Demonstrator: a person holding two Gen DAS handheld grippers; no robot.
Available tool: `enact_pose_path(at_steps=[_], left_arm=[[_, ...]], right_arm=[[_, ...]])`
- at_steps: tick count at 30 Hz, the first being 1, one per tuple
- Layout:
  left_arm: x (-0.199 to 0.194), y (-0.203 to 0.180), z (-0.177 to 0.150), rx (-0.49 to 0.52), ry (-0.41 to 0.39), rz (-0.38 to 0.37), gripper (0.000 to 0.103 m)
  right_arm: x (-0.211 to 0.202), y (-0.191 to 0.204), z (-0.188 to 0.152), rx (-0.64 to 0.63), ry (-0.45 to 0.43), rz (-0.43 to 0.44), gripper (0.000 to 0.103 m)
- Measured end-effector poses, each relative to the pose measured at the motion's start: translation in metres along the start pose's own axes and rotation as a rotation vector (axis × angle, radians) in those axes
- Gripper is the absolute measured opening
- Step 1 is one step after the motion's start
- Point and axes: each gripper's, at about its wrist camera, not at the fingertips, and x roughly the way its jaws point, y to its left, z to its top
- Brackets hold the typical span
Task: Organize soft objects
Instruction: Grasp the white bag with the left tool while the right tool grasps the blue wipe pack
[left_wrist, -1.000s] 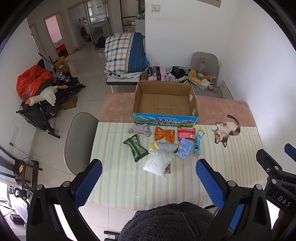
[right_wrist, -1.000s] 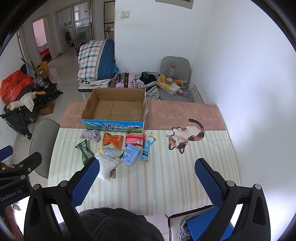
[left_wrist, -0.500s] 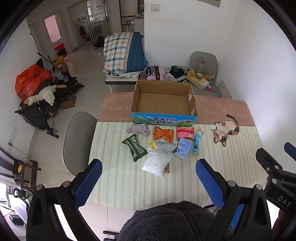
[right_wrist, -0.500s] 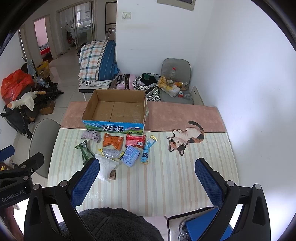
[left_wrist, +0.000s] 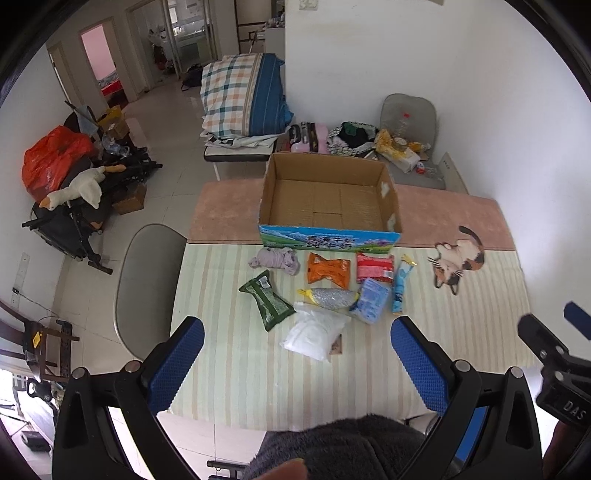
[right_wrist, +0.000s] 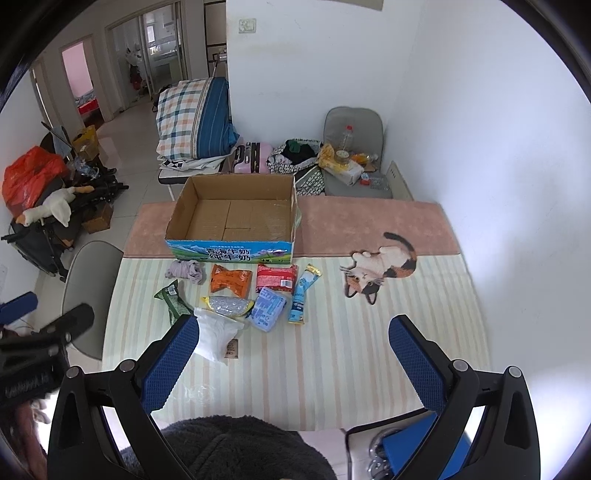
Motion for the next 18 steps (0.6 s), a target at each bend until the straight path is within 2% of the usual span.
enact_pose_path(at_steps=[3, 5, 6, 7, 8, 10, 12, 13, 14, 15, 18], left_arm=[[0.053, 0.009, 0.011, 0.007, 0.067, 0.06, 0.103], [0.093, 0.012, 0.011, 0.03, 0.124, 0.077, 0.103], [0.125, 0.013, 0.008, 0.041, 0.194, 0.091, 0.103], [0.142, 0.012, 0.004, 0.052, 0.23, 0.09, 0.103], [0.171, 0.008, -0.002, 0.077, 0.271, 0.059, 0.103], [0.211, 0.0, -0.015, 0.121, 0.35, 0.063, 0.1], [0.256, -0.013, -0.029, 0.154, 0.446, -0.01, 0.099], [0.275, -0.02, -0.034, 0.173, 0.478, -0.01, 0.098], [0.301, -0.03, -0.042, 0.21, 0.529, -0.041, 0.098], [0.322, -0.037, -0.048, 0.223, 0.564, -0.04, 0.098], [0.373, -0.052, -0.064, 0.246, 0.661, -0.039, 0.098]], right_arm=[[0.04, -0.004, 0.004, 0.014, 0.053, 0.033, 0.103], [0.086, -0.009, 0.007, 0.017, 0.127, 0.04, 0.103], [0.102, -0.01, 0.008, 0.017, 0.15, 0.044, 0.103], [0.133, -0.012, 0.007, 0.023, 0.21, 0.07, 0.103], [0.153, -0.014, 0.005, 0.03, 0.248, 0.081, 0.103], [0.196, -0.015, -0.003, 0.039, 0.318, 0.101, 0.103], [0.245, -0.017, -0.013, 0.056, 0.401, 0.109, 0.103], [0.268, -0.018, -0.018, 0.07, 0.439, 0.123, 0.103], [0.286, -0.02, -0.022, 0.082, 0.469, 0.134, 0.103], [0.313, -0.019, -0.027, 0.098, 0.51, 0.146, 0.103], [0.359, -0.016, -0.031, 0.101, 0.558, 0.145, 0.103]])
